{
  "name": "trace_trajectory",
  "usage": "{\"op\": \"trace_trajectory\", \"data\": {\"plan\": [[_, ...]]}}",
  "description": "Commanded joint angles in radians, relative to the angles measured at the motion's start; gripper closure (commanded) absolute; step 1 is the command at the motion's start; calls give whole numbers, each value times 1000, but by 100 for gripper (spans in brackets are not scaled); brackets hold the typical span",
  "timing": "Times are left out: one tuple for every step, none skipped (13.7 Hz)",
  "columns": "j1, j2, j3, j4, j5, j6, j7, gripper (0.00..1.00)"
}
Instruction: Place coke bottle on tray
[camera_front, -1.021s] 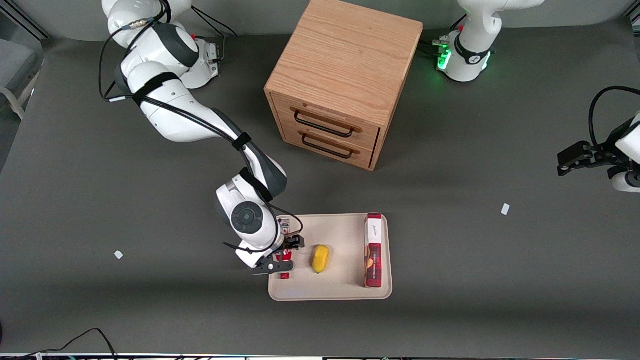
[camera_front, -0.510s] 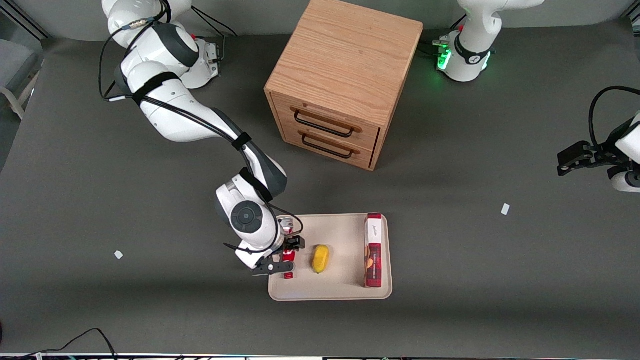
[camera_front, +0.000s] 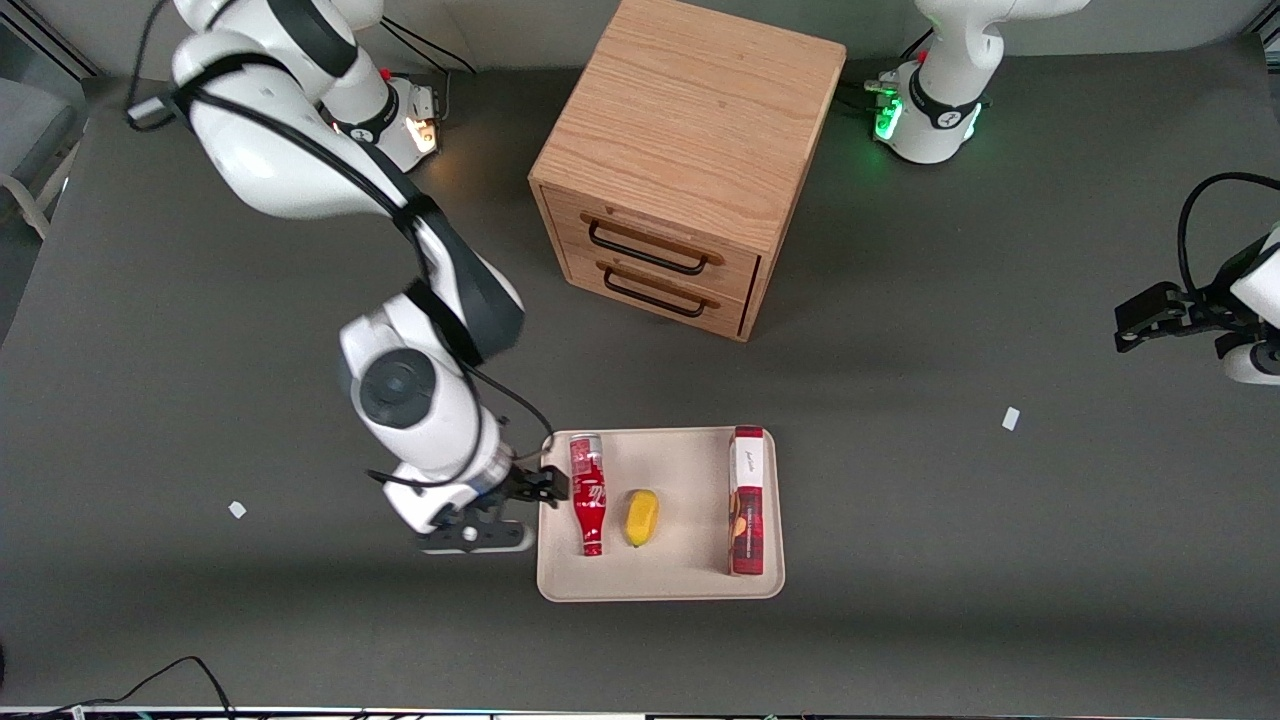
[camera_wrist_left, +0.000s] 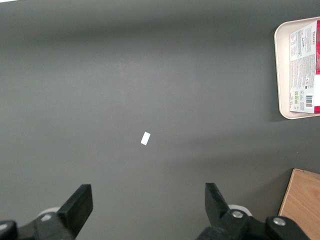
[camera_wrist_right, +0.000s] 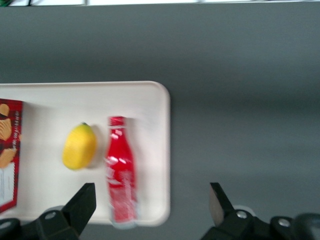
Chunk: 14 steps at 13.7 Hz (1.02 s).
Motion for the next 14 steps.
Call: {"op": "trace_trajectory", "data": {"plan": [[-34,-160,-39,-105,27,-156,-65,0],[-46,-196,-59,-119,33,-211,-141,0],[-64,-234,-73,-153,61,-234,-191,0],[-84,-292,-103,-211,113,-233,-208,0],[-88,-359,-152,-278,180,-221,-229,0],[-86,-427,-213,-335,246,-215,-278,0],[-86,-482,-263,-384,295,-216,-329,0],[-86,-542,-298,-435,315,-218,-367,0],[-88,-605,-321,-491,316,-219,-375,0],[-88,-659,-347,-545,319,-222,-363,0],[-89,-708,-384,-599,322,-219,-372,0],[-88,-758,-422,-657,322,-213,-381,0],[-88,-815,-442,-715,322,-207,-403,0],[-89,-878,-449,-784,320,-190,-409,0]]}}
